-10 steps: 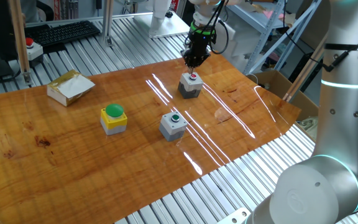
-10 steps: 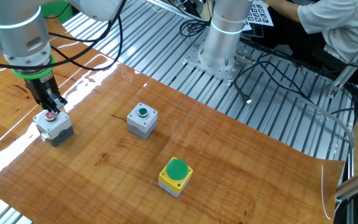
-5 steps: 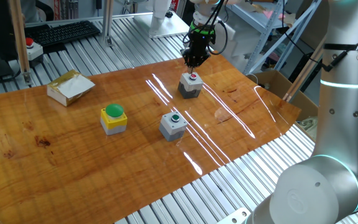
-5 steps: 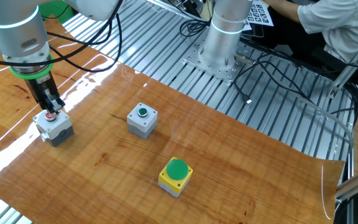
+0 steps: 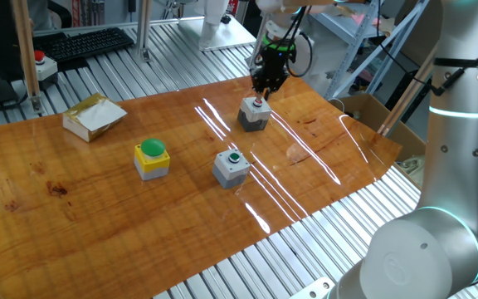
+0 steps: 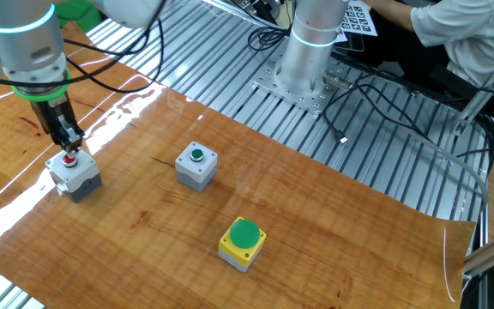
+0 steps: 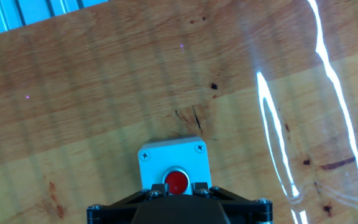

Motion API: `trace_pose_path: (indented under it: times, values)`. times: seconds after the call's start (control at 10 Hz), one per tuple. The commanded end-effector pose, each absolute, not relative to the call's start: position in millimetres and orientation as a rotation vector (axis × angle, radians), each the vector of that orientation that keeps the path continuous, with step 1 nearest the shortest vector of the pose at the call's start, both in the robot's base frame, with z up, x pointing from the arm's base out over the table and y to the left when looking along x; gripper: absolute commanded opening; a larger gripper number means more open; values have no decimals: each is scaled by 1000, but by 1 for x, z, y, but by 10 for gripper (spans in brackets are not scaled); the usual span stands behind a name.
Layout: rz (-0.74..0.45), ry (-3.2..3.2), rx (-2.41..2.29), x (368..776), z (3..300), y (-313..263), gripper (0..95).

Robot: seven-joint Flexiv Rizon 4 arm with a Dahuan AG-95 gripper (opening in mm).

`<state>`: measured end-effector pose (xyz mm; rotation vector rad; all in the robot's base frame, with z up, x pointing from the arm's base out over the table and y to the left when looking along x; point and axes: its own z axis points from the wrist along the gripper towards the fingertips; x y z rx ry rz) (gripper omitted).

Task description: Press three buttons from left to right in sequence

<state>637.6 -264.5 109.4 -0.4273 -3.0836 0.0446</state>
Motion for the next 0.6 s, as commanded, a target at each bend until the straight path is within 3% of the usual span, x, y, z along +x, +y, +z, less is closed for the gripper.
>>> trace_pose_path:
  times: [0.1, 0.6]
  values:
    - [51, -3080, -440, 635, 111, -262, 190]
    - [31, -3077, -453, 640, 115, -251, 190]
